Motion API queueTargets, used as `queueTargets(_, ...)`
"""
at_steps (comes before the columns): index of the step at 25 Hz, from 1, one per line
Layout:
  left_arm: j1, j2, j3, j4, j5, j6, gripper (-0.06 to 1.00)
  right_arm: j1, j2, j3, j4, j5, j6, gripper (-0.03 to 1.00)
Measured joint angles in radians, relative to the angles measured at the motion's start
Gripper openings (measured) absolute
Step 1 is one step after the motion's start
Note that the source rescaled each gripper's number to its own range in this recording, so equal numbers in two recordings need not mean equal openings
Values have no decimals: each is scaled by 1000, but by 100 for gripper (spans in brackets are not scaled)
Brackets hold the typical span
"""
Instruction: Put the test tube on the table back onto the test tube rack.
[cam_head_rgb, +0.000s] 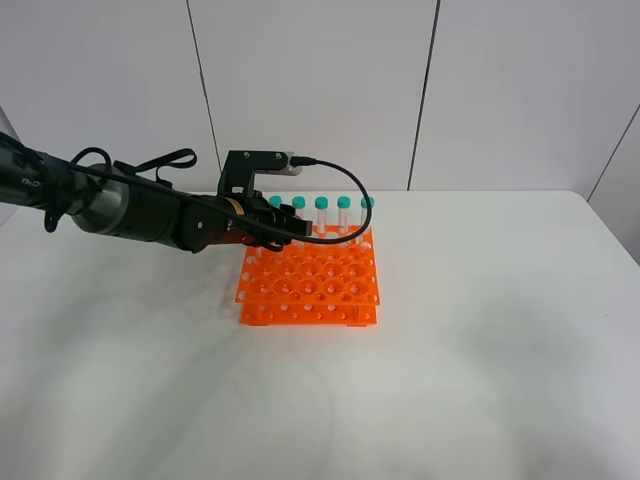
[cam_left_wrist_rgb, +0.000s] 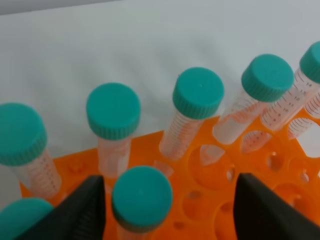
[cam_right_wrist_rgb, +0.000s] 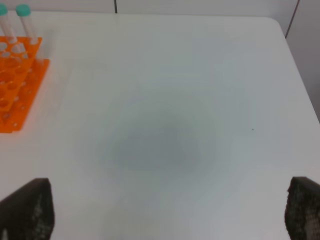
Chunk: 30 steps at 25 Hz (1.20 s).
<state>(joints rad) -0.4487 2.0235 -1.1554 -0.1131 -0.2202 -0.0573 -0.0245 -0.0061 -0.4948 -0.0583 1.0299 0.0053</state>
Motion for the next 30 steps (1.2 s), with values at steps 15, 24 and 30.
queueTargets(15, -3, -165, 0, 0, 144, 8, 50, 0, 0, 0, 0, 0, 0, 100)
queueTargets(24, 51, -364, 1, 0, 311, 150, 50, 0, 0, 0, 0, 0, 0, 100)
queueTargets(30, 218, -441, 1, 37, 465, 160, 50, 0, 0, 0, 0, 0, 0, 100)
